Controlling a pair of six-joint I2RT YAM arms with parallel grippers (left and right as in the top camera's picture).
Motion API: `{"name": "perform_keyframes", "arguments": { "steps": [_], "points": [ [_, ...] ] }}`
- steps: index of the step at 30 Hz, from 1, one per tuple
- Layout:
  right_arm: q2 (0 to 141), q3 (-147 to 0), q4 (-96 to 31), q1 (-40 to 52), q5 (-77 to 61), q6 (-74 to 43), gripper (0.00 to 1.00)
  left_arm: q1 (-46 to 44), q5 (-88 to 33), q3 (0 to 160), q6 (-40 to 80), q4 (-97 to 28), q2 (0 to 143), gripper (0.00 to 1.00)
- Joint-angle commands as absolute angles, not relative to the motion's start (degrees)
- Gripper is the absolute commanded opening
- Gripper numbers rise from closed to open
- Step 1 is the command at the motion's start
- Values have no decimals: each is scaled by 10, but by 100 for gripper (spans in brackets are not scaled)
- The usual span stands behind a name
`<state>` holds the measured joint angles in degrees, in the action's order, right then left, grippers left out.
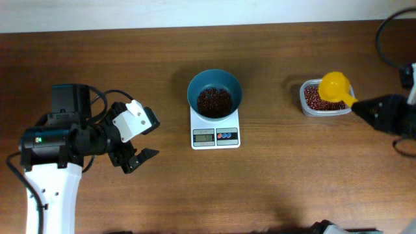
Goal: Scoop item into bowl and weigh 50g on scale
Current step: 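Lower the scoop onto the table and open the right gripper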
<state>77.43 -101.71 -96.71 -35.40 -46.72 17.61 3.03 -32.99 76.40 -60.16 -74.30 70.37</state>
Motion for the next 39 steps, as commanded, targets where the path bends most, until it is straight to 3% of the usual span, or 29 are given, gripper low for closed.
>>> {"name": "perform_keyframes", "arguments": {
  "steps": [1,4,12,20,29,35,37,39],
  "points": [
    [730,-993,-957,-353,-395,124,4,33,-341,771,-594,-744,702,99],
    [704,-902,-912,-353,-401,95,4,33,-341,771,-594,-744,702,99],
    [665,-561,-683,-353,-576,93,4,33,-341,771,-594,-744,702,99],
    [670,-412,-566,-363,-570,95,4,33,-341,771,-594,-744,702,99],
    [670,-263,-491,-534,-641,196,4,33,-341,771,-594,-744,702,99],
    [670,-212,-449,-595,-629,197,5,33,-341,771,-594,-744,702,99],
    [670,-209,-453,-597,-591,197,8,33,-341,771,-594,-744,702,99],
    [670,-209,-454,-597,-561,194,22,33,-341,771,-594,-744,702,99]
  ]
}}
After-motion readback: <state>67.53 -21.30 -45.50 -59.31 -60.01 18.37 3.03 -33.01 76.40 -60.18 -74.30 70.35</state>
